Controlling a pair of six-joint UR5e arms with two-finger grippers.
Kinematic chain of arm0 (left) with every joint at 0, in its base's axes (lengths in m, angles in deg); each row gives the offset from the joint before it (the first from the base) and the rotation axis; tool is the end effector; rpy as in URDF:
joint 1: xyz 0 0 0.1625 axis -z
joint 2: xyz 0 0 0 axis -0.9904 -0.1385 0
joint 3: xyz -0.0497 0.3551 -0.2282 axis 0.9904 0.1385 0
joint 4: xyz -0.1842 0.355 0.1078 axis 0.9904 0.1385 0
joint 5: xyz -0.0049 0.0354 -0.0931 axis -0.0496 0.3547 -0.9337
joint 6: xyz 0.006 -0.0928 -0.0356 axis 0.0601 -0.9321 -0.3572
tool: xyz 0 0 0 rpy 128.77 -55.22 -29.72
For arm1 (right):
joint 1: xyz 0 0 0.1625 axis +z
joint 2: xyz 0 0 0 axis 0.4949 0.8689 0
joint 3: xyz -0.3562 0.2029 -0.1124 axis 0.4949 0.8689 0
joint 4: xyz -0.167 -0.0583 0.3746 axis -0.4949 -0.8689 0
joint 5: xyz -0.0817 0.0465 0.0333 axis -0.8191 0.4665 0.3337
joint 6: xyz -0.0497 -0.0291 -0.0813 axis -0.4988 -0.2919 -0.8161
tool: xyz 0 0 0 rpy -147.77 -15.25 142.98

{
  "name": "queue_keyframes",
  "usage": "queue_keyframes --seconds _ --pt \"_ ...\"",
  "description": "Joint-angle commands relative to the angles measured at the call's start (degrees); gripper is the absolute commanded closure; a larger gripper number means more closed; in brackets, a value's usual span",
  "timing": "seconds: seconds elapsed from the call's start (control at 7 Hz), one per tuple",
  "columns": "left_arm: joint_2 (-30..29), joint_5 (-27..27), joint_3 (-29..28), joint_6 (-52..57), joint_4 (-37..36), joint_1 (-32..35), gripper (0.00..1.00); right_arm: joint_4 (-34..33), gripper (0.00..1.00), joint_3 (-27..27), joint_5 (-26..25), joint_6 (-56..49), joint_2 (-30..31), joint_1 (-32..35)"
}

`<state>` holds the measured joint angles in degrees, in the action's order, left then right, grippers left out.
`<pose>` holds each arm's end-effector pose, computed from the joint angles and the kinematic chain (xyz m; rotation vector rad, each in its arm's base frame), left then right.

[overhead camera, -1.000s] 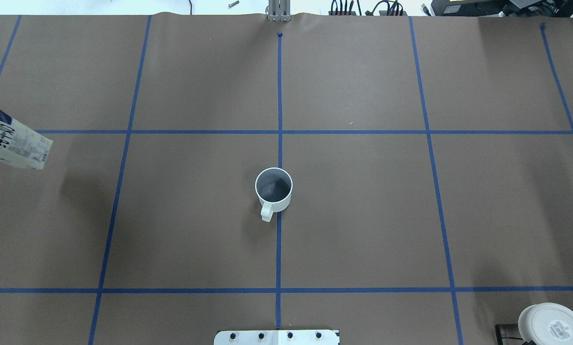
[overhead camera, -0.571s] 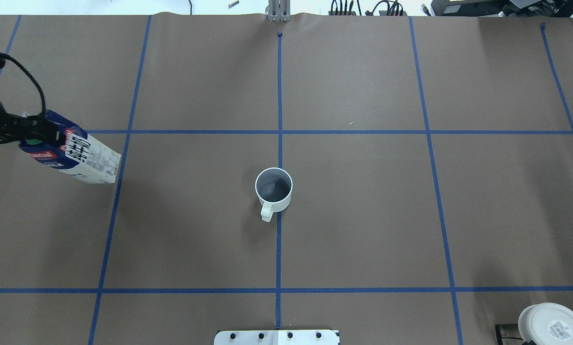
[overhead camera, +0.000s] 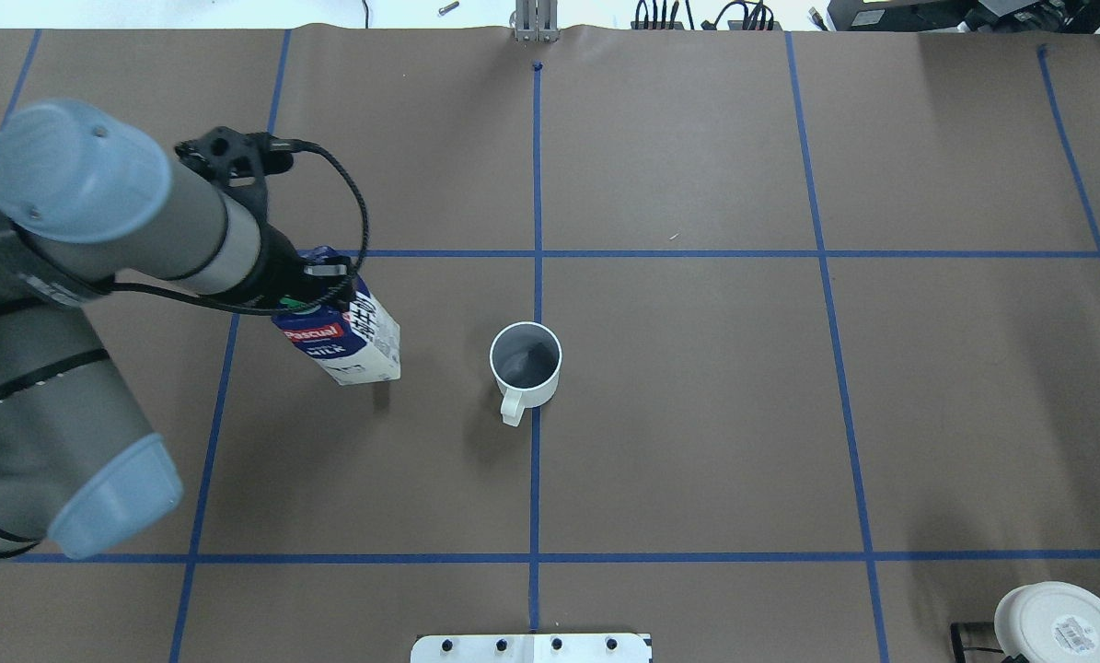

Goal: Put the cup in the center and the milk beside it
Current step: 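Carry the blue milk carton with the left gripper beside the mug, then lower the carton next to the mug, open the left gripper, withdraw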

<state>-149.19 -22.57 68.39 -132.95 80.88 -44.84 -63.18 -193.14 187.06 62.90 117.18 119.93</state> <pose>0.3853 -0.4199 0.2123 0.1437 0.8961 -0.1371 0.0750 -0.3938 0.6472 -0.0039 -0.6586 -0.2754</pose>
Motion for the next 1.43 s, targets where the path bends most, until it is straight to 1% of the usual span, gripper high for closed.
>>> queue_keyframes --seconds 0.0,0.14,0.29,0.43,0.57,0.71,0.86,1.0,1.14,1.29 --pt "-7.1 5.1 -2.4 -5.4 -3.8 -5.7 1.00 0.0 0.00 0.0 0.0 0.2 0.0 0.0" --pt "-9.9 6.5 -5.9 -6.3 -3.8 -6.2 1.00 0.0 0.00 0.0 0.0 0.1 0.0 0.0" --pt "-11.1 8.2 -7.2 -6.3 -3.8 -7.6 1.00 0.0 0.00 0.0 0.1 0.1 0.0 0.0" --pt "-11.3 8.4 -7.5 -6.3 -3.8 -7.6 1.00 0.0 0.00 0.0 0.1 0.1 0.0 0.0" --pt "-11.3 8.4 -7.5 -6.3 -3.7 -7.6 0.78 0.0 0.00 0.6 0.1 0.0 -0.1 0.0" --pt "-11.1 8.6 -7.2 -5.6 -3.6 -7.6 0.02 0.4 0.00 1.0 0.2 0.0 -0.1 0.0" --pt "-10.8 8.5 -6.4 -5.5 -3.7 -7.6 0.01 0.4 0.00 1.3 0.2 0.0 -0.2 0.0" --pt "-10.5 8.3 -4.4 -5.4 -4.0 -7.2 0.01 0.4 0.00 1.3 0.2 0.0 -0.2 0.0" --pt "-10.5 8.0 -2.1 -4.2 -6.8 -5.9 0.01 0.4 0.00 1.2 0.2 0.0 -0.2 0.0" --pt "-10.6 6.9 0.8 0.7 -11.1 -3.1 0.01 0.4 0.00 1.3 0.2 0.0 -0.2 0.0"
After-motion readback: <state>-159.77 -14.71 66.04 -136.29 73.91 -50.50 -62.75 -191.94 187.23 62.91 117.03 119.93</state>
